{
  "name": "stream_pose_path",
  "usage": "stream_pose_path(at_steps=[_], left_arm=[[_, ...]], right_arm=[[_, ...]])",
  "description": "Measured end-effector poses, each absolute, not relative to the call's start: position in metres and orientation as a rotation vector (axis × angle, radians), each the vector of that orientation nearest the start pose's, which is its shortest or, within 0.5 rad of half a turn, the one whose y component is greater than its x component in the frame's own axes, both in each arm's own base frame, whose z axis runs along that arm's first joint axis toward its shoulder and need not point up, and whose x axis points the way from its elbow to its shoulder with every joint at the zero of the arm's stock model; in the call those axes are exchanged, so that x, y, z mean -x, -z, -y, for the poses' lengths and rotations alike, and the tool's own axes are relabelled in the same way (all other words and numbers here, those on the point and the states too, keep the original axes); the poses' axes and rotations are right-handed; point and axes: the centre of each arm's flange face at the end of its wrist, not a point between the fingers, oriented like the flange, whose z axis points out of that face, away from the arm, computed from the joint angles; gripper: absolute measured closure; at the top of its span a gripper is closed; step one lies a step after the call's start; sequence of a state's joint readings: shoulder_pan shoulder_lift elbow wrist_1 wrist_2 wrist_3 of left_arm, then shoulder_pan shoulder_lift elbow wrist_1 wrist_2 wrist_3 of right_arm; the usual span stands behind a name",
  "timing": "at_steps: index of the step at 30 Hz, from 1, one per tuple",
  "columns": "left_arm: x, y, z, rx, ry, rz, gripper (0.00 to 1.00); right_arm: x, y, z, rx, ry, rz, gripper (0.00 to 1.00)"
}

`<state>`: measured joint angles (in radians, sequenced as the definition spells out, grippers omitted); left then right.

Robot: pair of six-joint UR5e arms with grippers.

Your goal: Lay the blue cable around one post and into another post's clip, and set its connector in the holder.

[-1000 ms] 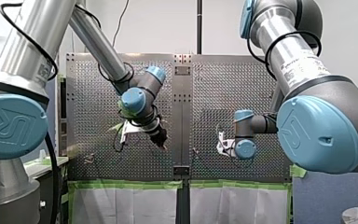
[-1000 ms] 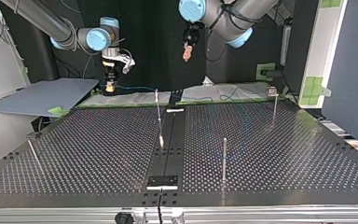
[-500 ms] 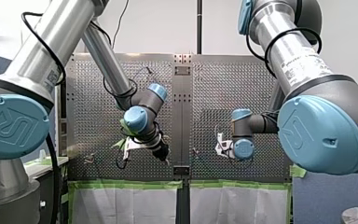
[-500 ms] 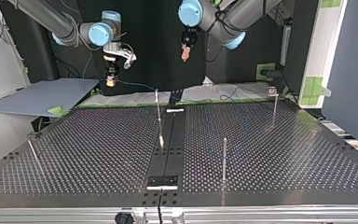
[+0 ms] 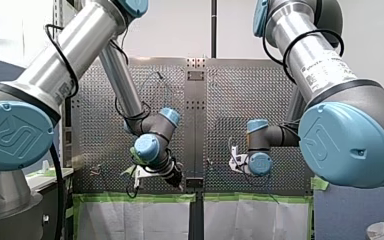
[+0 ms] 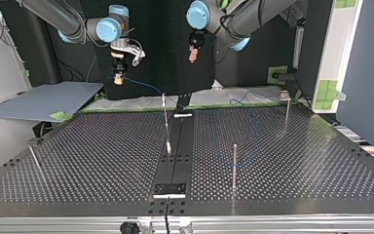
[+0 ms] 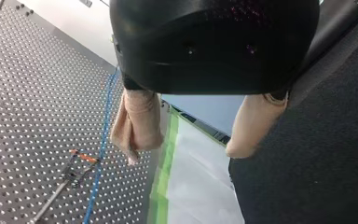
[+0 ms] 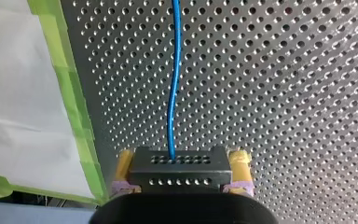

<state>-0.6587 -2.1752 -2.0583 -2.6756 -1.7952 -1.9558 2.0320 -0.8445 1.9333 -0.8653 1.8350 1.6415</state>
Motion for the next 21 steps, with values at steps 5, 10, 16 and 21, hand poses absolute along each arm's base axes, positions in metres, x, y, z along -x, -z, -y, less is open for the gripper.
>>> stream_pose_path(at_steps=[5, 10, 16, 21], left_arm=[[-0.284, -0.013, 0.36, -0.172, 0.358, -2.178, 0.0], [-0.289, -0.012, 0.363, -0.16, 0.383, -2.138, 0.0], [-0.295, -0.014, 0.368, -0.152, 0.411, -2.085, 0.0], [-0.301, -0.016, 0.374, -0.139, 0.444, -2.032, 0.0]], right_arm=[[-0.329, -0.006, 0.436, -1.495, -1.217, 1.273, 0.8], [-0.327, 0.008, 0.439, -1.477, -1.216, 1.277, 0.8], [-0.33, 0.012, 0.436, -1.505, -1.201, 1.274, 0.8], [-0.336, 0.001, 0.433, -1.527, -1.19, 1.267, 0.8]])
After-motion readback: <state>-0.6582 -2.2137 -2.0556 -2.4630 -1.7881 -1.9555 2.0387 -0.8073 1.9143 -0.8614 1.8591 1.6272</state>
